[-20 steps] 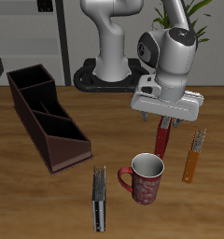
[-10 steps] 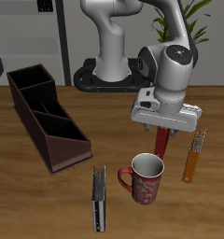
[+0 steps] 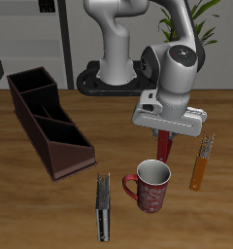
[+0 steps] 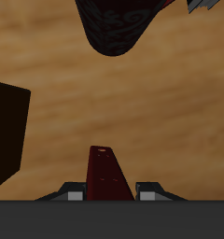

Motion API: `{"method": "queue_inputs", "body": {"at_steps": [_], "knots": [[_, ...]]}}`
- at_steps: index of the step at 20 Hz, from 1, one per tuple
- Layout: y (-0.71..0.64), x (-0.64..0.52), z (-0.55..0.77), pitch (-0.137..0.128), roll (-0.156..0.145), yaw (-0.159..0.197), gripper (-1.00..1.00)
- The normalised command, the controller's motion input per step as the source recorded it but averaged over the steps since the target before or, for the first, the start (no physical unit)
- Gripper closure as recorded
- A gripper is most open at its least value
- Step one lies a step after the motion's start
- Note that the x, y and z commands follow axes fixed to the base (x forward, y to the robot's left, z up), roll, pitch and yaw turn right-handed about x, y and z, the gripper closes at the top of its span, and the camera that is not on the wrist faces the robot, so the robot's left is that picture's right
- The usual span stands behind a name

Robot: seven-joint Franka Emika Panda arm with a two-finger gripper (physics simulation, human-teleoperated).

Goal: Place the red book into the right desk caddy's front compartment

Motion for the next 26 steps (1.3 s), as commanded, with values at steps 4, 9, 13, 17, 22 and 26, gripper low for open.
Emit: {"method": "queue_inputs", "body": {"at_steps": [4,9,13,17,22,26], "knots": [[-0.23,-0.13,0.28,-0.042,-0.013,0.047,1.0],[-0.38,-0.17,0.29,-0.046,-0.028,0.102,1.0],[-0.45,-0.2,0.29,-0.037,-0.051,0.102,1.0],[-0.6,-0.24,0.29,-0.045,-0.064,0.161,1.0],[-0.62,-0.23,0.18,-0.023,-0.079,0.149,1.0],[-0.53,-0.29,0.1,-0.01,-0.086,0.119,1.0]]}}
